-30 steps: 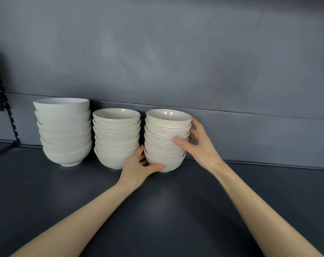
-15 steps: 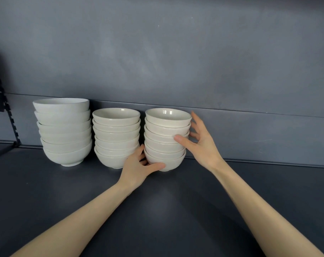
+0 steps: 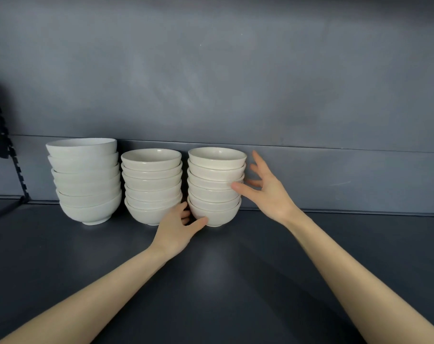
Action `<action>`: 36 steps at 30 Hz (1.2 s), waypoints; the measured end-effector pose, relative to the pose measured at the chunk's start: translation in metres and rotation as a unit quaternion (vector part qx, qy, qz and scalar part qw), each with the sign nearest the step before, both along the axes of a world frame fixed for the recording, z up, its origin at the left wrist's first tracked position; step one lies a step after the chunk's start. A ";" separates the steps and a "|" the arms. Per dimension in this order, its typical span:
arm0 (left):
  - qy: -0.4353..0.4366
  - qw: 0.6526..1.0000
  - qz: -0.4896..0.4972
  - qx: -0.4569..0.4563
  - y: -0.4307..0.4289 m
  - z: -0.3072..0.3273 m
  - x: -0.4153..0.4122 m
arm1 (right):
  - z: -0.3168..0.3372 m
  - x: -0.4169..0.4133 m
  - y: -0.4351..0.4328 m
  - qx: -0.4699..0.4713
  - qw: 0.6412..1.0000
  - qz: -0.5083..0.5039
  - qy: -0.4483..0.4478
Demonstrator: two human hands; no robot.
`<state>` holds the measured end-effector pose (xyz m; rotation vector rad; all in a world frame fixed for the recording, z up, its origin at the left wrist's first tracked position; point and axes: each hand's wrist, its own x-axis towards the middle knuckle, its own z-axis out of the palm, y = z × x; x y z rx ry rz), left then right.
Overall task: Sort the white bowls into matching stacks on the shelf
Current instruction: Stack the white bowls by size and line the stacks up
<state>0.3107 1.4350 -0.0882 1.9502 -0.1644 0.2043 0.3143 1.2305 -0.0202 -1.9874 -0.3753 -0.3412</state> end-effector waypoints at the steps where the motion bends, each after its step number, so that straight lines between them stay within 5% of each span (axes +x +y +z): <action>1: 0.008 0.999 0.019 0.025 0.000 0.000 -0.005 | 0.000 -0.005 -0.005 -0.022 1.000 -0.014 -0.002; 7: -0.009 0.976 -0.022 0.214 -0.009 0.011 -0.027 | 0.000 -0.029 -0.054 -0.187 0.979 -0.086 -0.001; 13: -0.136 0.938 -0.076 0.309 -0.076 0.056 -0.046 | 0.017 -0.065 -0.127 -0.282 0.945 -0.163 -0.011; 20: -0.268 0.889 -0.113 0.354 -0.202 0.116 -0.079 | 0.047 -0.141 -0.244 -0.324 0.907 -0.270 -0.012; 36: -0.350 0.818 -0.212 0.404 -0.504 0.112 -0.179 | 0.041 -0.313 -0.510 -0.343 0.850 -0.394 0.070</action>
